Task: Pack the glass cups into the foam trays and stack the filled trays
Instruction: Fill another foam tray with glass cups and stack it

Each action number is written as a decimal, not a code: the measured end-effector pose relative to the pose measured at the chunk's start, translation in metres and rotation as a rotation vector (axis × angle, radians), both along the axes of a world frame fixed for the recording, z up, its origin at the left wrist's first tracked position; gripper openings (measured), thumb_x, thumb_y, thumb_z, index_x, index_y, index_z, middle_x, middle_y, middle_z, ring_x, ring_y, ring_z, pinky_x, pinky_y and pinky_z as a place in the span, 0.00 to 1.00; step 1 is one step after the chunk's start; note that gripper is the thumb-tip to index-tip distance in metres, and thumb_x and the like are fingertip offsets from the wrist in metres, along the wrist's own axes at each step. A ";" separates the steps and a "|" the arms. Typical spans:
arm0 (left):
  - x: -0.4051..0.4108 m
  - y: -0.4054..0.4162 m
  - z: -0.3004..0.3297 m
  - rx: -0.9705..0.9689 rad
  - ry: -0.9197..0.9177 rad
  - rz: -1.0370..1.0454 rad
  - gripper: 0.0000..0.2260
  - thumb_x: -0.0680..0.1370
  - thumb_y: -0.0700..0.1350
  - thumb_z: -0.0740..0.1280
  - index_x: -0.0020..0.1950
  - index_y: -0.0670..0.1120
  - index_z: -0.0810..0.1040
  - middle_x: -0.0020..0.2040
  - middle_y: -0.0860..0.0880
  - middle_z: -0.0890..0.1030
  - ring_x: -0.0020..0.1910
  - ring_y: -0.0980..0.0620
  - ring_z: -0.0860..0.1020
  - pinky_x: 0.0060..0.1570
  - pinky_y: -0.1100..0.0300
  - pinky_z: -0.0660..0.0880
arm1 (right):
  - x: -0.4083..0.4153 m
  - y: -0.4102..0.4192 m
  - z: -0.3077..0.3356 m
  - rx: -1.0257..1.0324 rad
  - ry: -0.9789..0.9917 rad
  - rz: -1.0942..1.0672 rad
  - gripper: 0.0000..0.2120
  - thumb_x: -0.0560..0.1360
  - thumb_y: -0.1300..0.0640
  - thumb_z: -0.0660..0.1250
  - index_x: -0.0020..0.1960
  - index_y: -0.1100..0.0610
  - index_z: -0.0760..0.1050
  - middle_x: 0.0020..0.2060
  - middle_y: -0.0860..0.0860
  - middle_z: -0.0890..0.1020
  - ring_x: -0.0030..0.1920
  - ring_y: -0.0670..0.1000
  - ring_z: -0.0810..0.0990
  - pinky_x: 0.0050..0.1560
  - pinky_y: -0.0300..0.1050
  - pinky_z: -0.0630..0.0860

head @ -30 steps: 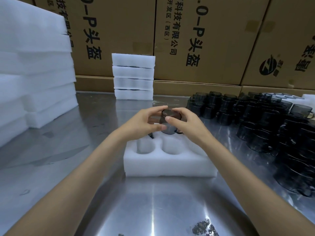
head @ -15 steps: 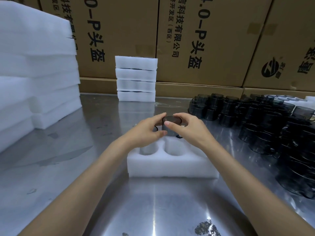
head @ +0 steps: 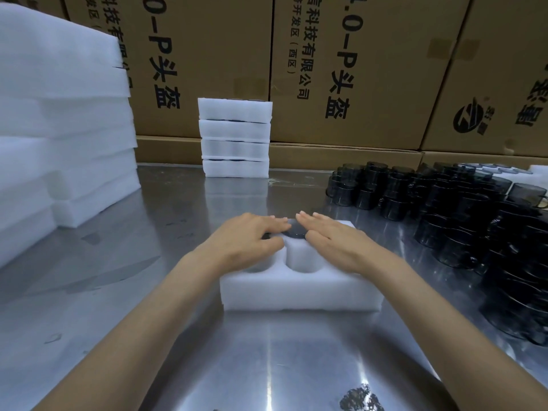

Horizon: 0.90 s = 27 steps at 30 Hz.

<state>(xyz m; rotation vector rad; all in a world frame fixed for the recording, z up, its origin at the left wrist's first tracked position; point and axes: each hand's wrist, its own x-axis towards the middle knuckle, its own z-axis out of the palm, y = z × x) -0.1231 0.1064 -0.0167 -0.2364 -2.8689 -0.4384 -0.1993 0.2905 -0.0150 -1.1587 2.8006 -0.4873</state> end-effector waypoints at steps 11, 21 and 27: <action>-0.006 0.002 -0.008 -0.028 0.052 0.010 0.16 0.82 0.53 0.54 0.60 0.53 0.79 0.69 0.62 0.70 0.70 0.61 0.64 0.61 0.62 0.63 | 0.005 -0.002 -0.002 0.046 -0.001 -0.020 0.24 0.82 0.46 0.43 0.78 0.48 0.49 0.76 0.40 0.49 0.75 0.41 0.47 0.73 0.42 0.46; -0.008 -0.017 -0.025 1.219 0.247 0.136 0.10 0.80 0.45 0.61 0.52 0.57 0.81 0.57 0.60 0.80 0.62 0.59 0.74 0.59 0.66 0.69 | -0.048 0.027 -0.016 -0.675 -0.003 -0.459 0.20 0.79 0.48 0.56 0.68 0.51 0.71 0.64 0.46 0.76 0.65 0.49 0.71 0.59 0.44 0.66; -0.014 -0.020 -0.038 1.569 0.031 0.136 0.12 0.78 0.43 0.61 0.59 0.52 0.77 0.63 0.55 0.76 0.59 0.54 0.77 0.56 0.55 0.73 | -0.101 0.040 -0.038 -0.439 0.084 -0.629 0.24 0.79 0.52 0.57 0.74 0.56 0.60 0.73 0.52 0.64 0.68 0.57 0.68 0.63 0.52 0.67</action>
